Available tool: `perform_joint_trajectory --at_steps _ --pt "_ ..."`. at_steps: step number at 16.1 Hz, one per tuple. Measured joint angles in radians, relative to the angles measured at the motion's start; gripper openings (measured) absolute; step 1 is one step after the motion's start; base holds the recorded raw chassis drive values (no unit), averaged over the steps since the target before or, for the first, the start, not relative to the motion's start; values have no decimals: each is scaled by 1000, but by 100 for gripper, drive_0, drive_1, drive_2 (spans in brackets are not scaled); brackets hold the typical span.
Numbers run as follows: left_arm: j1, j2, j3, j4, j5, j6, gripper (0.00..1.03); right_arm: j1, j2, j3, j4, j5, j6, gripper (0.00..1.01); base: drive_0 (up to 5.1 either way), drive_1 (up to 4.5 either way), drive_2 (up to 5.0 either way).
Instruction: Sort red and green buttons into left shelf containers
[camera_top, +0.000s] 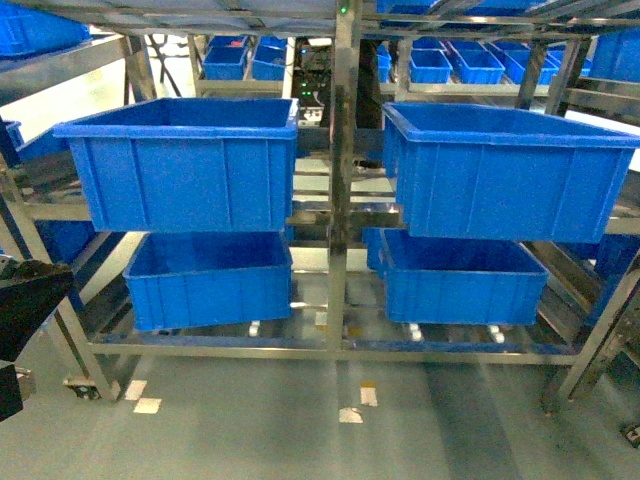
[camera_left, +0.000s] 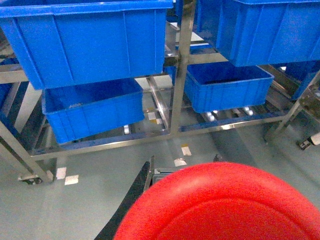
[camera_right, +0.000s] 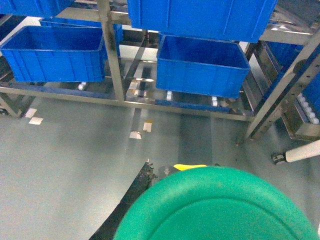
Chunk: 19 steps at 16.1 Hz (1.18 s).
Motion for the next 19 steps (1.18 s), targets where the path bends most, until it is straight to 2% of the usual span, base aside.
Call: perform_joint_trajectory --at_steps 18,19 --pt "0 2 0 0 0 0 26 0 0 0 1 3 0 27 2 433 -429" --pt "1 2 0 -1 -1 0 26 0 1 0 -2 3 0 27 0 0 0"
